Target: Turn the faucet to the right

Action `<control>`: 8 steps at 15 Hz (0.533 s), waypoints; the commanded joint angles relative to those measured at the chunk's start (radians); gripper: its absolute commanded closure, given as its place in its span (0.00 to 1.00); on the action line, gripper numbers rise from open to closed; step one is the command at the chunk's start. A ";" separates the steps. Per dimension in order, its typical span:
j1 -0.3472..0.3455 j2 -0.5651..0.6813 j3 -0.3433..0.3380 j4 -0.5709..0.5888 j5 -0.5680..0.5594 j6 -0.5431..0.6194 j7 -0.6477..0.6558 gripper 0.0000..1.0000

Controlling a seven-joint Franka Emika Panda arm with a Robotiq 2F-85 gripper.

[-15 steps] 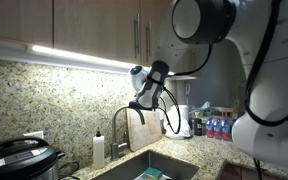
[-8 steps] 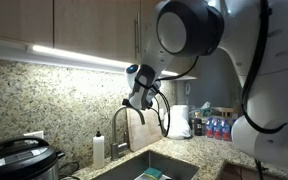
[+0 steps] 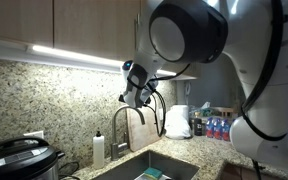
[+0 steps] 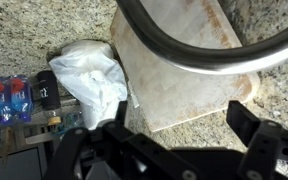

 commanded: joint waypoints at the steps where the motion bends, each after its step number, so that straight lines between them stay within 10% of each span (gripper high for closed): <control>1: 0.088 0.031 -0.036 -0.076 0.051 0.030 -0.098 0.00; 8: 0.247 0.005 -0.118 -0.176 0.084 0.061 -0.125 0.00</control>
